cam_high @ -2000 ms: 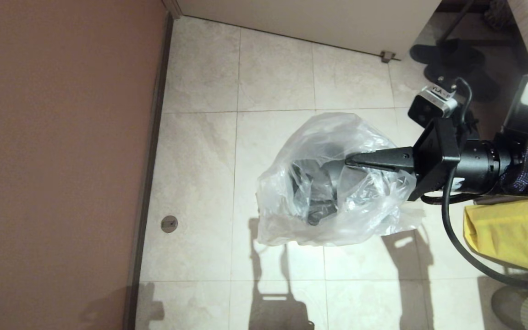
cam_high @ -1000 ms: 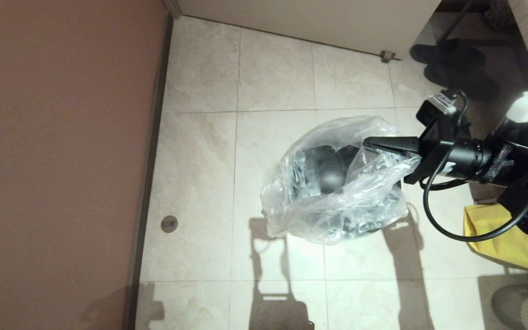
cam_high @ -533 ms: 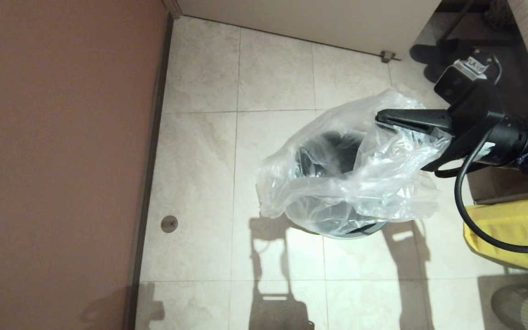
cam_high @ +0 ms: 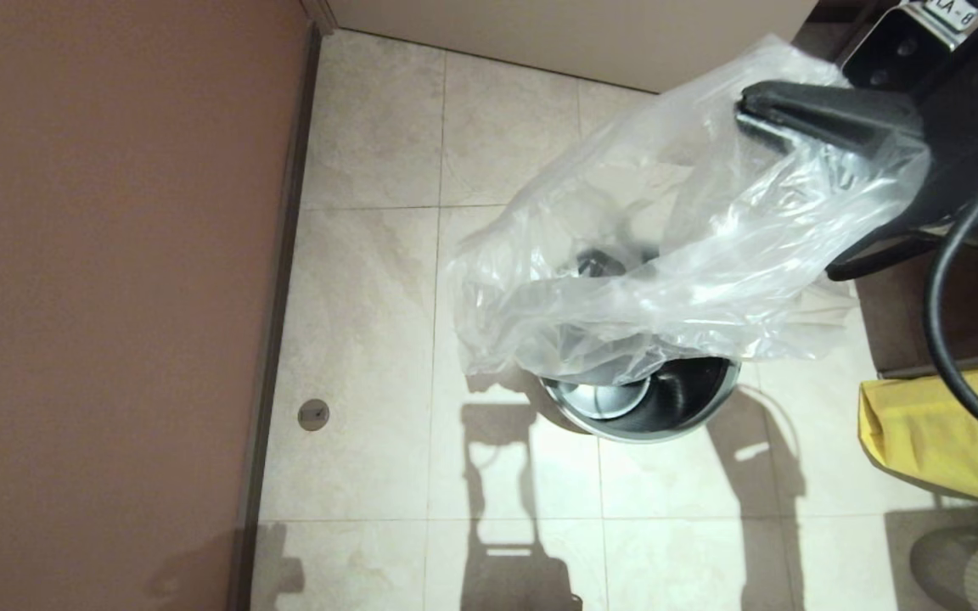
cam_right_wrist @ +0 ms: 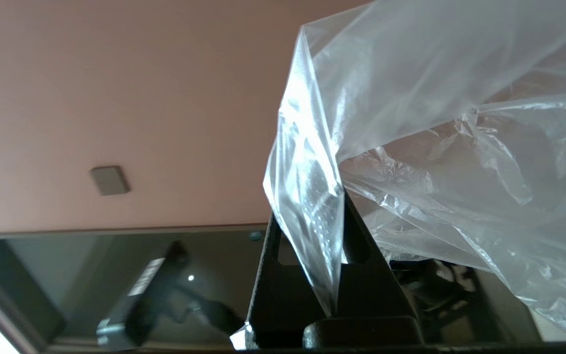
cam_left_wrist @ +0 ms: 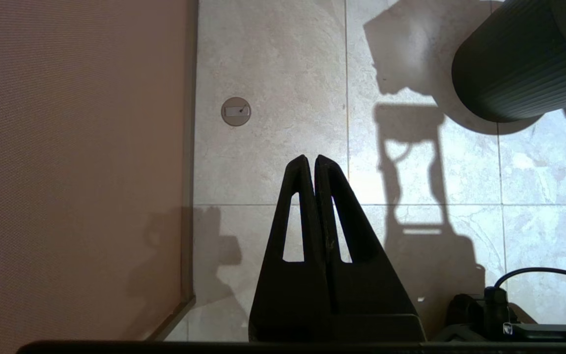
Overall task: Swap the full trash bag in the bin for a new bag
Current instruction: Put the new garbage bag on the trash can
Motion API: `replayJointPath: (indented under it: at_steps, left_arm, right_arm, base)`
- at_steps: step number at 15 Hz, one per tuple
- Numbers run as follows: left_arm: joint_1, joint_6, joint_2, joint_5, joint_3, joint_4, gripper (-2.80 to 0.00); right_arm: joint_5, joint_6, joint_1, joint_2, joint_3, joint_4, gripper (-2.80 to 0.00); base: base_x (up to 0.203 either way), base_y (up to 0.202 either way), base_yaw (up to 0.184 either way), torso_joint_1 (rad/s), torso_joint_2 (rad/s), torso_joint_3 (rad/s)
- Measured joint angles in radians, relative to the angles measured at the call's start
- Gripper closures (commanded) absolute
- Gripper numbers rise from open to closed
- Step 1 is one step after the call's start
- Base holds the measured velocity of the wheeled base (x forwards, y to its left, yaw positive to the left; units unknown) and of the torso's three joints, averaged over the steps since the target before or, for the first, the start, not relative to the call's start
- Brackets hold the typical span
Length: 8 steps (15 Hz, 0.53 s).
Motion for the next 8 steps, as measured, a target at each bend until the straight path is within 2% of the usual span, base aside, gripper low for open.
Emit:
replayJointPath:
  at_steps: [2,5,8]
  left_arm:
    - [0.000,-0.001,0.000,0.000,0.000,0.000,0.00]
    - [0.000,-0.001,0.000,0.000,0.000,0.000,0.00]
    - [0.000,-0.001,0.000,0.000,0.000,0.000,0.00]
  right_arm:
    - [-0.014,0.057,0.022,-0.022,-0.009,-0.039,0.00]
    - [-0.022,0.066,0.042,-0.011,-0.005,-0.069,0.00]
    - [-0.026,0.117,0.040,0.053,0.008,-0.199,0.00]
  base:
    - [0.000,0.000,0.000,0.000,0.00,0.000]
    - [0.000,0.000,0.000,0.000,0.00,0.000]
    - [0.000,0.000,0.000,0.000,0.00,0.000]
